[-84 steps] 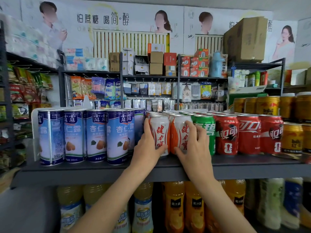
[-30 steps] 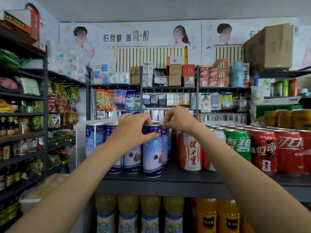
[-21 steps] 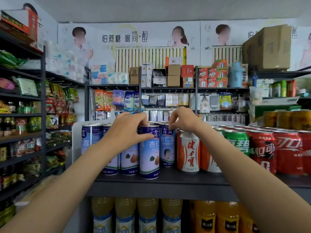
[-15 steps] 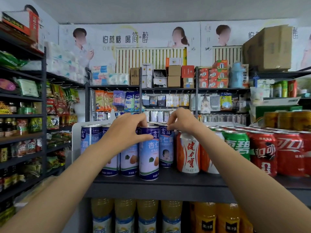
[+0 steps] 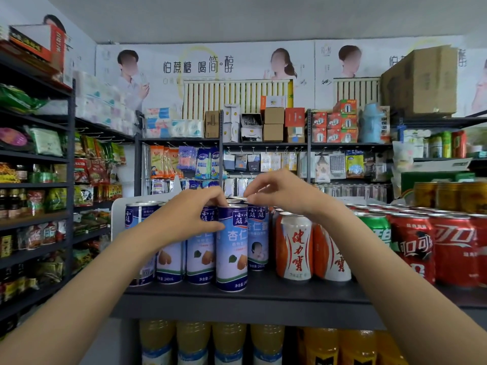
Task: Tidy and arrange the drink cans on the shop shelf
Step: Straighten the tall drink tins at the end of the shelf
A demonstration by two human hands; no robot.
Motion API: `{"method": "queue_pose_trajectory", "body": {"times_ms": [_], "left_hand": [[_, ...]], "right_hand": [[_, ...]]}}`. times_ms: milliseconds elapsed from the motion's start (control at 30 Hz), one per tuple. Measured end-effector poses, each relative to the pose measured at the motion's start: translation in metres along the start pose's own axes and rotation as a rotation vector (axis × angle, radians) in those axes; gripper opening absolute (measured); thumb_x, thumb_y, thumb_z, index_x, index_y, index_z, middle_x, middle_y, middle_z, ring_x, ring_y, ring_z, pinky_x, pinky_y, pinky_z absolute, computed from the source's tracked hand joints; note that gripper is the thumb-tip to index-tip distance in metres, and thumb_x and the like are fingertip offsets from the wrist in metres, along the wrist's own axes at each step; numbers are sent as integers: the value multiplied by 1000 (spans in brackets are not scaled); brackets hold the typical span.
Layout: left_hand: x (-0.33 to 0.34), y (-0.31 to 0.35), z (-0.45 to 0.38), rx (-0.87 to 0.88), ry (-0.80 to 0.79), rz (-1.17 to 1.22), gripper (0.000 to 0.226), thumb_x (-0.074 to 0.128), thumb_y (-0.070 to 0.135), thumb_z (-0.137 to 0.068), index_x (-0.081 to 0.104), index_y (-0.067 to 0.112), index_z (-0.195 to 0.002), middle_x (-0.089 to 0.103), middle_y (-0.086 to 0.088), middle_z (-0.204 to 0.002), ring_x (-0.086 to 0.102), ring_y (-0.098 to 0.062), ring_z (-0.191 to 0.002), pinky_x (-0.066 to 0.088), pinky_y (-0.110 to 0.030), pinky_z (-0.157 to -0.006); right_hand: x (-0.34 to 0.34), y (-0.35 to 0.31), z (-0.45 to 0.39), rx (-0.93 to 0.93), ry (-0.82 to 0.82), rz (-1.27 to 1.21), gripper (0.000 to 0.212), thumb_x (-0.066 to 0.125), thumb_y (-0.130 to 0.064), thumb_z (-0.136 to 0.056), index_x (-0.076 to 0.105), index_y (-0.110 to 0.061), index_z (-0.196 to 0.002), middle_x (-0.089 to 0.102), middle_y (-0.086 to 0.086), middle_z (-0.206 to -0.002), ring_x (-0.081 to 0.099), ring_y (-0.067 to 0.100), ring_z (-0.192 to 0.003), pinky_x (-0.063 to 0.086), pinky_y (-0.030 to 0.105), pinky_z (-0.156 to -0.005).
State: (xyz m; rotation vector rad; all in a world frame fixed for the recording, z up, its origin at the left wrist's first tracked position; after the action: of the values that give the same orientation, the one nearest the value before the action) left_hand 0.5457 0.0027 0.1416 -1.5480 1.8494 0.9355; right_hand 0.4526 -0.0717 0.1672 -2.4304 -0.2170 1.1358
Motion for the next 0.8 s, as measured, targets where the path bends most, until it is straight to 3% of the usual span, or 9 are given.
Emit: {"method": "queue_pose_trajectory", "body": {"times_ms": [67, 167, 300, 400, 533, 633, 800], "left_hand": [[0, 1, -1, 2, 11, 14, 27, 74, 19, -76, 54, 26, -92, 63, 14, -105, 57, 0, -104, 46, -23, -92], [-2, 4, 0, 8, 49, 49, 31, 74, 19, -75, 54, 26, -97, 61, 18, -105, 56, 3, -102, 44, -20, -89], [-12, -2, 4, -13, 111, 70, 34, 69, 16, -80, 51, 26, -107, 53, 17, -112, 48, 2, -107, 36, -11, -88], [-21, -14, 8, -57, 134, 89, 23, 62, 8, -84, 56, 23, -101, 59, 11, -108, 53, -3, -104, 37, -15, -88], [-21, -23, 11, -96, 112, 86, 18, 60, 8, -85, 58, 25, -92, 61, 11, -96, 56, -3, -93, 41, -17, -87], [-19, -27, 12, -113, 98, 64, 17, 61, 11, -85, 56, 23, -97, 61, 9, -97, 56, -5, -93, 41, -18, -84], [-22, -33, 10, -125, 112, 56, 20, 61, 12, -86, 58, 19, -104, 62, 5, -98, 55, -5, -91, 43, -12, -79]], "right_hand": [[22, -2, 5, 12, -143, -7, 25, 73, -20, -78, 66, -7, -97, 67, 3, -97, 62, 13, -88, 50, 23, -84], [33, 1, 0, 13, -51, 80, 32, 78, -26, -72, 63, -7, -93, 66, 7, -98, 59, 14, -78, 49, 34, -81], [27, 5, -1, 68, 132, 59, 27, 80, -23, -70, 60, -11, -84, 61, 1, -96, 55, 11, -84, 44, 25, -75], [29, 10, 0, 146, 91, 29, 29, 79, -24, -71, 58, -12, -86, 59, 1, -99, 54, 13, -91, 42, 25, -77], [28, 10, 1, 202, 91, 43, 28, 80, -24, -70, 57, -13, -82, 56, 0, -94, 52, 13, -86, 43, 26, -72], [11, 11, 7, 245, 107, 85, 26, 79, -21, -71, 56, -12, -78, 54, 1, -94, 50, 16, -90, 40, 28, -78], [-10, 17, 14, 268, 132, 219, 26, 79, -19, -72, 55, -11, -75, 51, -3, -87, 47, 15, -89, 41, 28, -76]]}}
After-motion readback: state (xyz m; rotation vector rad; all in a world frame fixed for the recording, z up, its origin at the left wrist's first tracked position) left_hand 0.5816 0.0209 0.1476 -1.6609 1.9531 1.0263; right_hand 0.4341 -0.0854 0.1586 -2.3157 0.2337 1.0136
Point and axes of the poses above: each hand's wrist, its own z-axis away from the middle knuckle, its own x-axis out of the palm, y = z × x, the point moved 10 cm from there along -z, towards the middle knuckle
